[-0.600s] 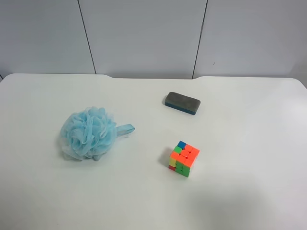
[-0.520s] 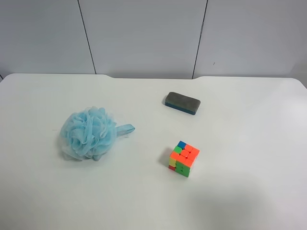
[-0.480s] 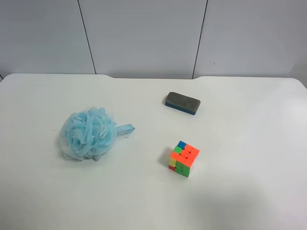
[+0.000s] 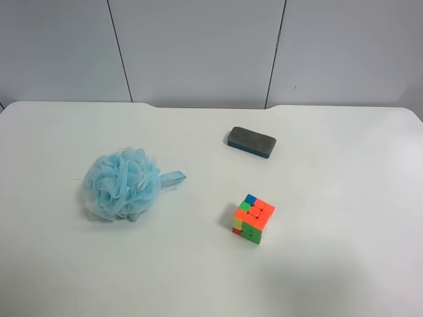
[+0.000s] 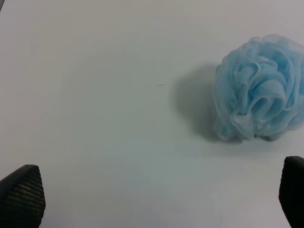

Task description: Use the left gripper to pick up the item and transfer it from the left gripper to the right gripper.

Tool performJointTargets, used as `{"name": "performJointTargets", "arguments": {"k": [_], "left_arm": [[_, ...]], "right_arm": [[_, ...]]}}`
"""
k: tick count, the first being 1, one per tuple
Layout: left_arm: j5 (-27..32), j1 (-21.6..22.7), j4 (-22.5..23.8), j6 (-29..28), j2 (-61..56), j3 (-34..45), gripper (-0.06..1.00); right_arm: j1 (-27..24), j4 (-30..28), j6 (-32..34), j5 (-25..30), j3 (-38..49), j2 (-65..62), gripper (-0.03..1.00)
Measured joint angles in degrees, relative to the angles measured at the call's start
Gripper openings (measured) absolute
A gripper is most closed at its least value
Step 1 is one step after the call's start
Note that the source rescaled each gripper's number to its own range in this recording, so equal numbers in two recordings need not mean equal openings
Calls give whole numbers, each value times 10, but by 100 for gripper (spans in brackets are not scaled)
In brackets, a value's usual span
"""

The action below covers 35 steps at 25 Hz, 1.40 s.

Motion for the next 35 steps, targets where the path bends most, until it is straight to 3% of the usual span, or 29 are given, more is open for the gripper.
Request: {"name": "performJointTargets", "arguments": {"k": [10,19,24,35], "left_arm": [[3,0,-1,9,16,-2,100],[2,-6,-27,89,221,-87,100],[-10,-56,-21,92,325,-129,100],[-69,-218,20,79,601,-215,100]], "right_arm": [[0,0,0,0,0,0,100],[0,0,0,0,0,0,100],[0,0,0,0,0,0,100],[0,0,0,0,0,0,100]]}}
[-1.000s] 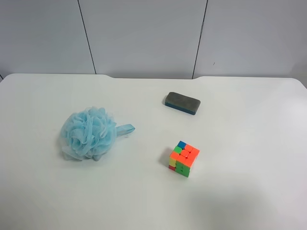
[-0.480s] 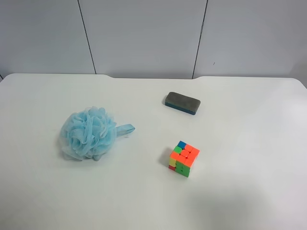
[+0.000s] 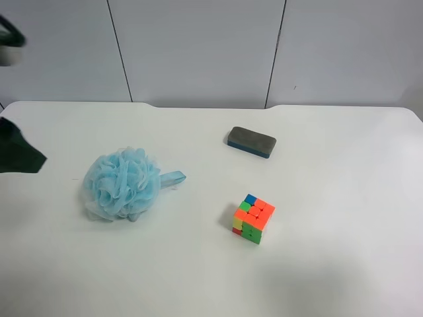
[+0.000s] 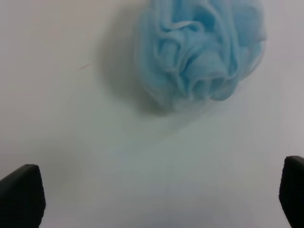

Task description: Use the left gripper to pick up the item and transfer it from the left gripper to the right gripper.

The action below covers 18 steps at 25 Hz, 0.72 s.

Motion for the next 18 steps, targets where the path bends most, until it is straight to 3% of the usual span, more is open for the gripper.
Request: {"name": "performJointTargets", "arguments": {"k": [7,18], "left_arm": [[-72,-52,0,-15,156,-32,100],[-192,-54,-7,-18,313,-32,100]], "right_arm": [[0,0,0,0,0,0,100],[0,0,0,0,0,0,100]]}}
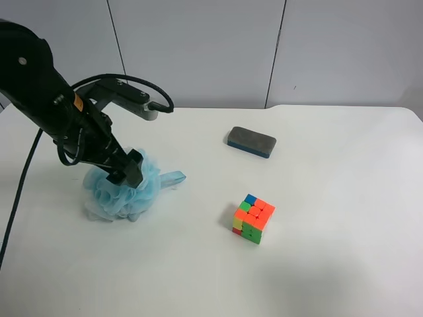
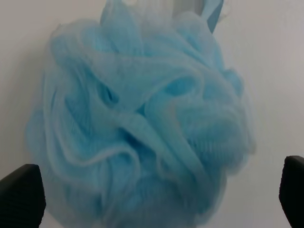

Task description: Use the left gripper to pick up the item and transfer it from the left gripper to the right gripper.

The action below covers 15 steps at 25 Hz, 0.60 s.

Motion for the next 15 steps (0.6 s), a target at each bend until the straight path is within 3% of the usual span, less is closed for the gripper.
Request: {"name": "performJointTargets", "arguments": {"k": [7,10,15], "left_arm": [[-51,0,-1,0,57,0,95],[-55,0,-1,0,72,0,80],[-56,0,-4,0,76,-5,36]], "right_arm": [[0,0,0,0,0,0,100],[0,0,0,0,0,0,100],[0,0,0,0,0,0,100]]}}
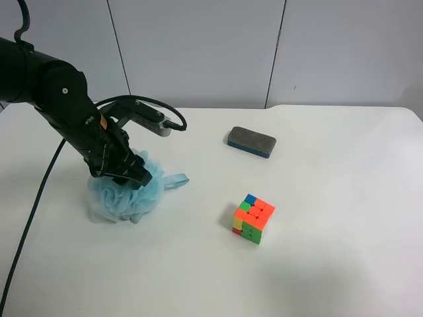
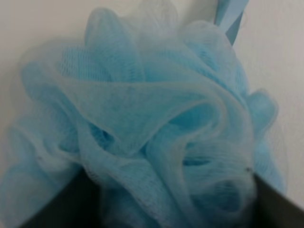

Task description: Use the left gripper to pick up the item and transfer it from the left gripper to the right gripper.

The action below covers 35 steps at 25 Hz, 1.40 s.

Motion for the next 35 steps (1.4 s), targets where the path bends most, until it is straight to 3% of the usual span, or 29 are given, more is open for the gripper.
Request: {"name": "performJointTargets", "arguments": {"k": [3,5,12,25,31,35], "left_arm": [[0,0,3,0,0,0,8],[0,0,3,0,0,0,2],[7,0,3,1,-15,0,2],[58,0,0,2,-180,0,2],[64,0,-31,2,-231,0,1],[64,0,-76,15,-246,0,1]], "right_arm": [[0,0,0,0,0,0,100],[0,0,0,0,0,0,100],[0,0,0,0,0,0,100],[0,0,0,0,0,0,100],[0,0,0,0,0,0,100],[0,0,0,0,0,0,100]]}}
